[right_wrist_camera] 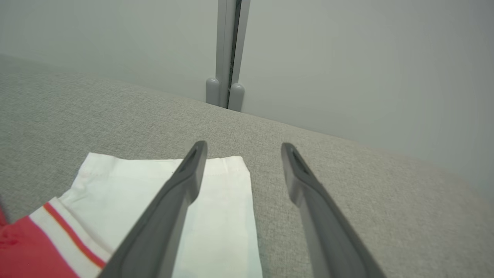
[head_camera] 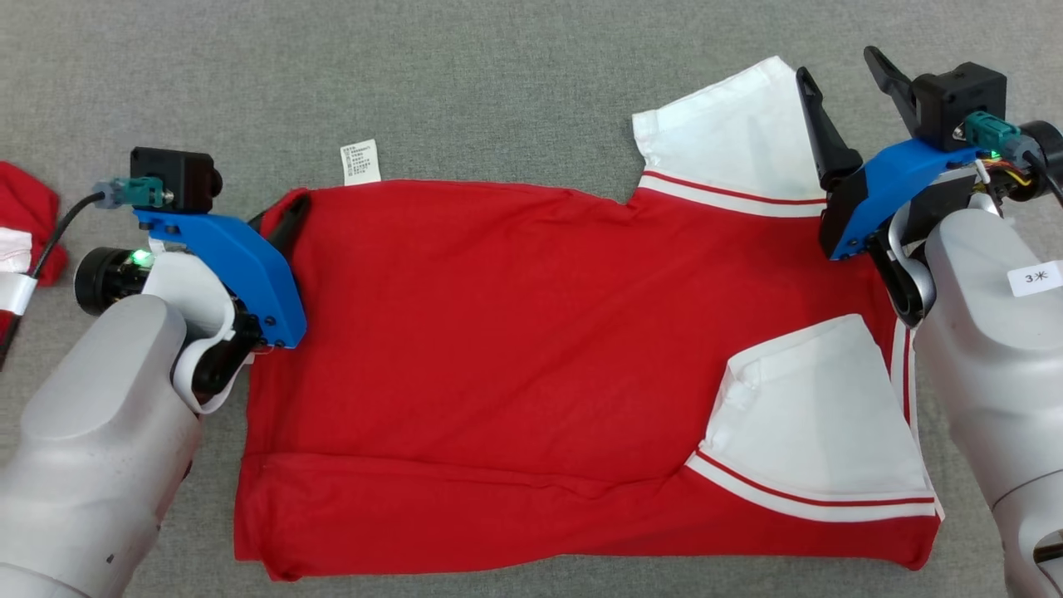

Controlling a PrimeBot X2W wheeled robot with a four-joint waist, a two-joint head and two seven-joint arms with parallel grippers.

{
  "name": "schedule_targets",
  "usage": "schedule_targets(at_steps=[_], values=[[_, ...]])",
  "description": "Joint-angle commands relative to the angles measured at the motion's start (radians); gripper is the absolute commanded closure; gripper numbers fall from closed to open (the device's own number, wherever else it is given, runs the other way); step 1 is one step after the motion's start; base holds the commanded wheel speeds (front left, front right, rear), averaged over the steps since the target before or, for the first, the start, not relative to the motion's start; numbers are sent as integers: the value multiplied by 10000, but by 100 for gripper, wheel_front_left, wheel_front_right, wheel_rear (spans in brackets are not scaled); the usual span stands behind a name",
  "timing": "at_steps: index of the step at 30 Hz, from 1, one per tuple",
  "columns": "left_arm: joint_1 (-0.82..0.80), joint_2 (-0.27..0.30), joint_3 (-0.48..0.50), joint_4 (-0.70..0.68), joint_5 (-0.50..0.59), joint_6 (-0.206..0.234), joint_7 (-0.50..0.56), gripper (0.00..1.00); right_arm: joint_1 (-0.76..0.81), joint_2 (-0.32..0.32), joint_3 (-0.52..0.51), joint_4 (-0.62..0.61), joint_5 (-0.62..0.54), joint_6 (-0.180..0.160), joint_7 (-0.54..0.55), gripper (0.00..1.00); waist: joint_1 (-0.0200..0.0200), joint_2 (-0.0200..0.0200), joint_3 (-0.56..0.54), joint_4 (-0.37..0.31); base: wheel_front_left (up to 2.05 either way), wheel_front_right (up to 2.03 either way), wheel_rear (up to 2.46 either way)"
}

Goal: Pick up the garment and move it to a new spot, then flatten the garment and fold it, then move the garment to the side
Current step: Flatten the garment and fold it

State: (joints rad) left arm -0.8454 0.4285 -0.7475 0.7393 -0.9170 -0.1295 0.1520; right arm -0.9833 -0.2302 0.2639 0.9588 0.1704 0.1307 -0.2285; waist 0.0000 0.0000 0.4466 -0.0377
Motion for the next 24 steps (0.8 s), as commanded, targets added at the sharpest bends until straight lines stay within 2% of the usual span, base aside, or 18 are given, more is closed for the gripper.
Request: schedule_targets(at_steps=[1,6,18,24], values=[[19,-52,-134,120,-26,-14,11,100,-199,-68,39,74,66,1,17,0,0,0,0,39,0,0,0],[-146,-134,-431,-75,-134,-14,-587,100,-554,-198,238,460,300,1,453,0,0,0,-35,275,0,0,0],[-488,-280,-1101,-723,-187,-15,-1537,100,-1851,-676,830,1522,632,1,2257,0,0,0,324,901,0,0,0],[-691,-263,-1266,-891,-225,-15,-1766,100,-2066,-716,690,2025,1025,1,2490,0,0,0,591,1036,0,0,0]])
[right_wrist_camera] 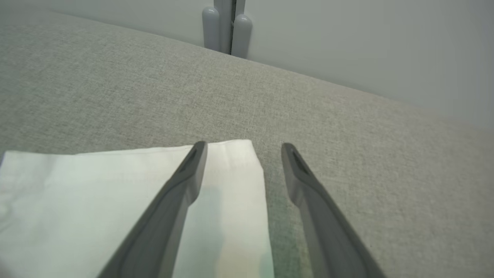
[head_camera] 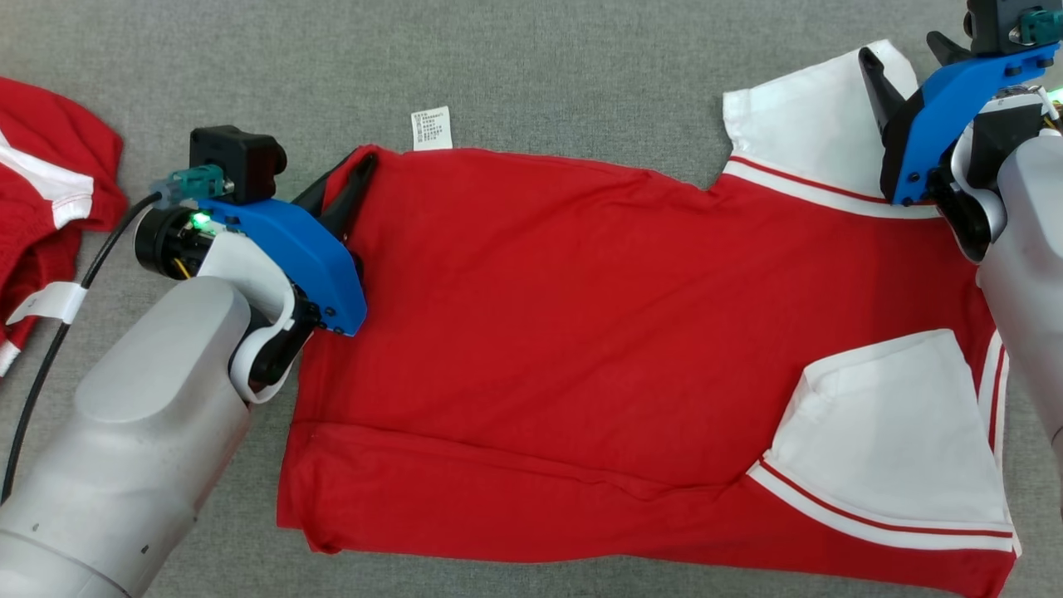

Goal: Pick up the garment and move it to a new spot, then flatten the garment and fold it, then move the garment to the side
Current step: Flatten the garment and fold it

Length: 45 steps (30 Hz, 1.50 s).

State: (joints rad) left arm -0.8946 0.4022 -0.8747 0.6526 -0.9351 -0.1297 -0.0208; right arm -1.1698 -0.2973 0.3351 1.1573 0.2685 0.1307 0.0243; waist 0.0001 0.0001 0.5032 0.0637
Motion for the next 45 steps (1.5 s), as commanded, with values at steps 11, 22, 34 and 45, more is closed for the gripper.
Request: schedule_targets(at_steps=[11,22,34,45], values=[[-477,16,-253,16,-148,-13,-263,100,-366,335,129,758,490,3,598,100,-1,-1,323,47,0,0,0],[-220,-16,-233,452,-398,-13,-910,100,-201,120,217,507,930,0,-793,100,-1,-1,-108,-161,0,0,0],[766,-47,-325,799,-638,20,-1550,100,1881,159,544,-932,2125,1,-2657,100,-1,-1,-1424,-620,0,0,0],[1524,199,-229,889,-681,258,-1999,100,5129,-331,201,-4639,2798,1,-2900,100,-1,-1,-2116,-978,0,0,0]])
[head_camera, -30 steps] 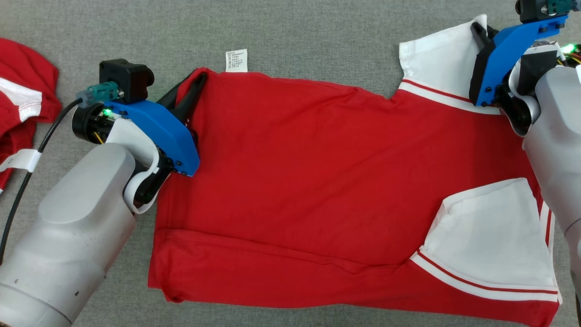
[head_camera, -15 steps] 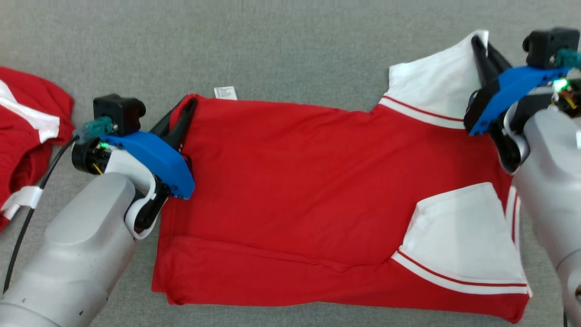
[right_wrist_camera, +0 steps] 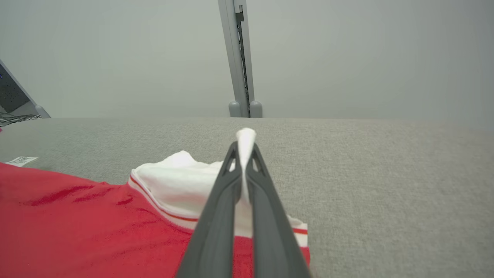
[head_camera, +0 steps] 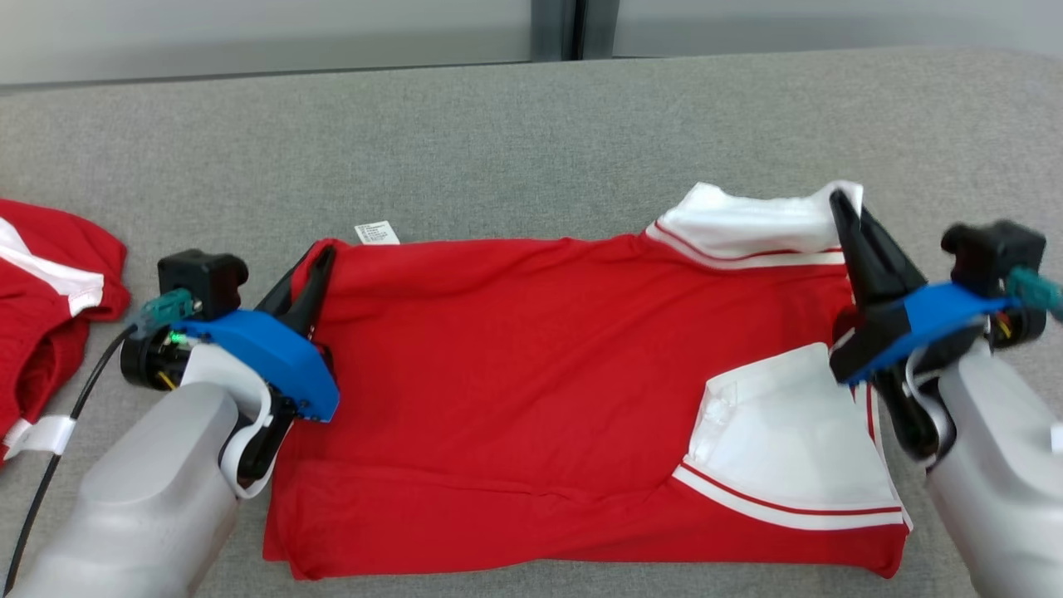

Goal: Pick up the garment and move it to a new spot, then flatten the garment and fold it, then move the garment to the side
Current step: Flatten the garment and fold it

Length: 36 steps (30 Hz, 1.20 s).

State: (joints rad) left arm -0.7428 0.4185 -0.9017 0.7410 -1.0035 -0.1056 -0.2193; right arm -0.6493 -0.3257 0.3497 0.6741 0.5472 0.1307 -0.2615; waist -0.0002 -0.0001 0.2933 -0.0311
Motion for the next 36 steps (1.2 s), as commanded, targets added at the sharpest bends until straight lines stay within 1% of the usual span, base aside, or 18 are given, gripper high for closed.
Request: schedule_targets(at_steps=[1,6,13,15,19,22,28,36], values=[[103,58,56,-8,-10,26,-65,100,262,-40,-59,-174,-11,1,-43,100,2,1,-65,-51,0,0,0],[574,168,204,-138,-31,90,-300,100,1879,89,-574,-1600,-102,1,-45,100,2,1,-249,-81,0,0,0],[1163,109,511,-484,203,174,-448,100,3544,320,-1320,-2783,-237,1,94,100,2,1,-394,11,0,0,0],[1335,114,719,-640,317,178,-464,100,3947,419,-1447,-3118,-216,1,150,100,2,1,-424,31,0,0,0],[1878,82,1454,-1326,899,266,-465,100,4710,547,-1784,-3689,-151,1,214,100,2,1,-447,38,0,0,0],[2460,19,2006,-1892,1455,345,-466,100,5163,689,-2009,-3998,-119,1,252,100,2,1,-438,33,0,0,0],[3658,-254,2998,-2769,2532,316,-469,100,5863,973,-2375,-4332,-180,1,233,100,2,1,-445,117,0,0,0],[4875,-744,4086,-3088,3643,188,-470,100,6501,1282,-2605,-4117,-321,1,167,100,2,1,-613,213,0,0,0]])
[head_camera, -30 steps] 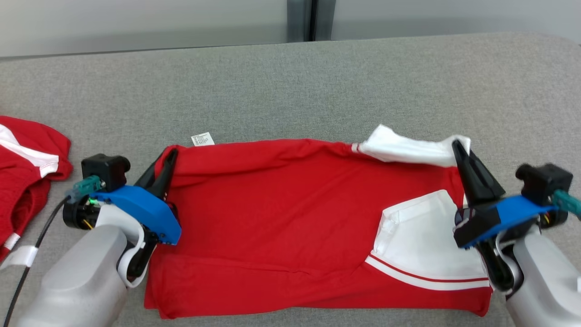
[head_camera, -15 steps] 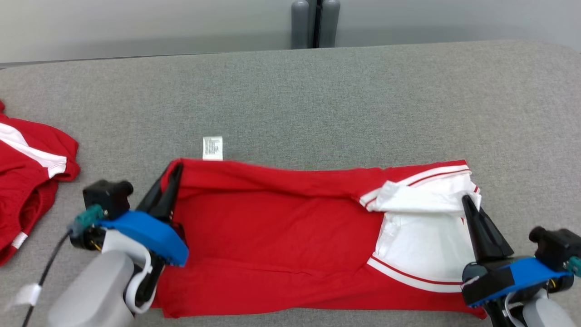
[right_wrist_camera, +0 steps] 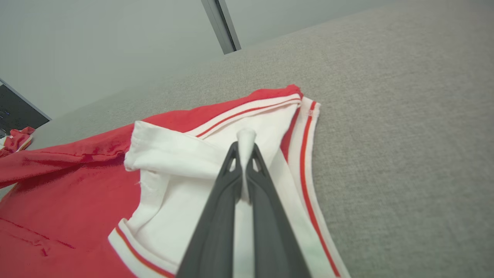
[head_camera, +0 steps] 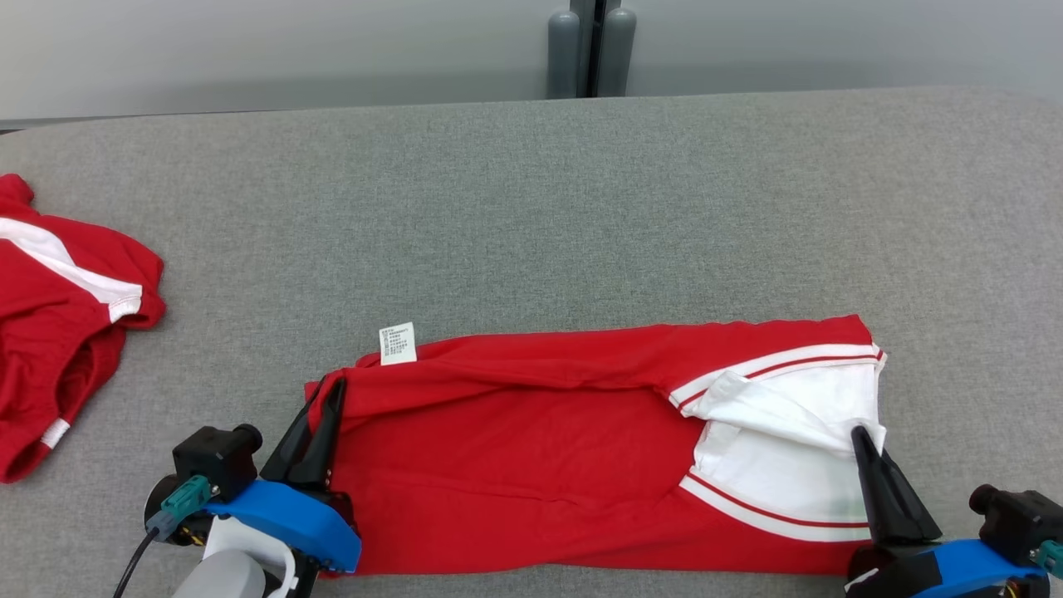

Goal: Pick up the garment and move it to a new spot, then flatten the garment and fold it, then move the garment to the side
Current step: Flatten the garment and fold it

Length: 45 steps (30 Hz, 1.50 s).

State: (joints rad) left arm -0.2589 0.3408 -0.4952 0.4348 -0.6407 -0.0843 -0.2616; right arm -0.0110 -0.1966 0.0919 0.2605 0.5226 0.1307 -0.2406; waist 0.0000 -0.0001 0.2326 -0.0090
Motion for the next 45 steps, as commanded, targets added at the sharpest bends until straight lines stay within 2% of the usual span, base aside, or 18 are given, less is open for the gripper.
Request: schedule_targets(at_steps=[1,2,3,16,22,27,33,41,42,44,45], values=[[117,-39,171,-54,150,-23,-46,58,153,-13,-87,48,-175,1,-65,93,0,1,-23,-8,0,0,0],[206,-132,335,-89,260,-30,-46,4,166,13,-148,89,-228,1,-85,54,0,1,-65,-7,0,0,0],[310,-206,503,-105,361,-34,-46,0,202,49,-190,142,-267,1,-100,0,0,1,-84,-13,0,0,0],[1648,-1334,3685,-1924,2298,-239,-47,0,-71,-216,-910,-22,-572,3,-224,0,0,1,-453,13,0,0,0],[2084,-1939,5053,-2738,3398,-303,-46,0,-705,-395,-1210,428,-850,1,316,0,0,1,-478,141,0,0,0],[2354,-2310,5689,-3123,4273,-330,-46,0,-1093,-229,-1346,1216,-1343,3,1099,0,0,1,-451,344,0,0,0],[2566,-2446,5970,-3378,5222,-159,-46,0,-1274,-49,-1351,2029,-1497,1,1600,0,0,1,-407,477,0,0,0],[2713,-2664,6258,-3239,5628,-161,-48,0,-1203,298,-951,2841,-1582,3,1815,0,0,1,-427,505,0,0,0],[2714,-2671,6267,-3223,5689,-159,-46,0,-1209,324,-892,2908,-1557,3,1835,13,0,1,-431,498,0,0,0],[2726,-2698,6274,-3189,5817,-106,-46,0,-1266,360,-782,3051,-1531,3,1889,92,0,1,-446,490,0,0,0],[2725,-2711,6273,-3177,5855,-104,-46,0,-1309,390,-727,3135,-1510,5,1937,100,0,1,-455,487,0,0,0]])
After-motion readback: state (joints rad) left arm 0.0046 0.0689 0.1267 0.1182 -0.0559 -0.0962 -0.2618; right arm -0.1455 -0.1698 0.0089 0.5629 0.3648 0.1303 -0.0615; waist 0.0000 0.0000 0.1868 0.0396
